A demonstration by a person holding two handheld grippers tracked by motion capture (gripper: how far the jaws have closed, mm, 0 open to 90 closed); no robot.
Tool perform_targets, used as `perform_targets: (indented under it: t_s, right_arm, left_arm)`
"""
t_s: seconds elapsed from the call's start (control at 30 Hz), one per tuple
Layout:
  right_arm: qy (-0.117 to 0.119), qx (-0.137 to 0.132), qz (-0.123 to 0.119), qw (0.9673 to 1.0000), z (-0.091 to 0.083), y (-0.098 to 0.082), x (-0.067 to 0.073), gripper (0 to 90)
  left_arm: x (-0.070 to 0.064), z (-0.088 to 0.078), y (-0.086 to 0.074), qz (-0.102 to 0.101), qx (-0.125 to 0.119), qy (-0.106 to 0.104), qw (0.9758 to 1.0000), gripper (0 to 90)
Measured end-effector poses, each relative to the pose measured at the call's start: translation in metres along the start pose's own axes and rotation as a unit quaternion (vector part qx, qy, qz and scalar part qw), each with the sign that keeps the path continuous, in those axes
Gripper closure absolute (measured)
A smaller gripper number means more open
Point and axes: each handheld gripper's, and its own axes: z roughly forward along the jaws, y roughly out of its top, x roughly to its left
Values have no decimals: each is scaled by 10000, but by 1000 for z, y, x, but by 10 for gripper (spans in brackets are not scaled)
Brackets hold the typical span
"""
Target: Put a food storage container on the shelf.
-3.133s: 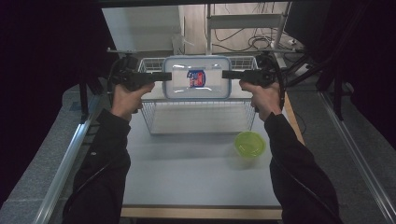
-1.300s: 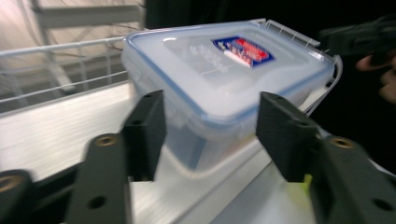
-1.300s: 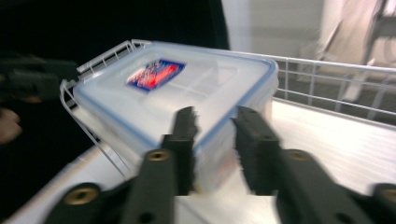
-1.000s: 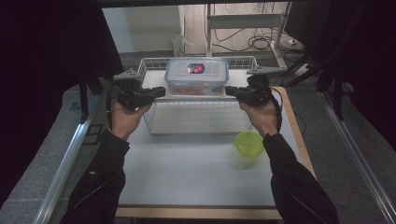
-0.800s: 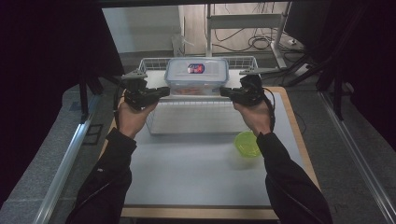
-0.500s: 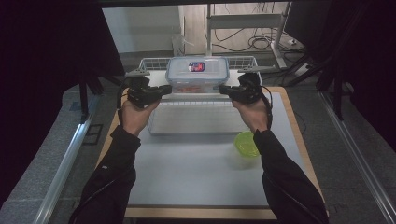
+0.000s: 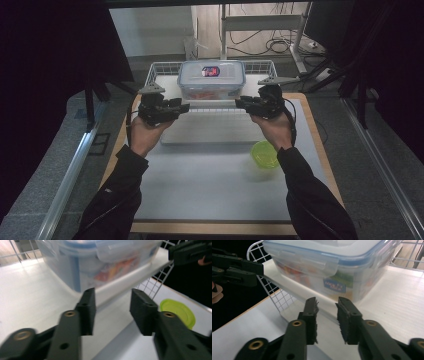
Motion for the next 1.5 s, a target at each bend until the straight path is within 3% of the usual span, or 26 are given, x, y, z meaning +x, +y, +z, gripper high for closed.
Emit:
perform_targets:
  t_s: [0.23, 0.7, 0.87, 1.07, 1.5]
  right_arm:
    - [-7, 45, -145, 9999, -10, -12, 6, 527]
    - [-48, 264, -396, 9989, -18, -47, 18, 305]
    - [-52, 253, -507, 9984, -24, -58, 22, 241]
    - [42, 209, -457, 9987, -30, -70, 24, 168]
    - [29, 395, -401, 9984, -37, -109, 27, 93]
  left_arm:
    - [-14, -7, -19, 165, 61, 21, 9998, 324]
    - [-37, -20, -53, 285, 211, -33, 9994, 146]
    - [-43, -27, -65, 228, 200, -142, 9994, 102]
    - [-50, -34, -80, 216, 224, -182, 9993, 74]
    - [-66, -39, -116, 361, 282, 12, 9990, 40]
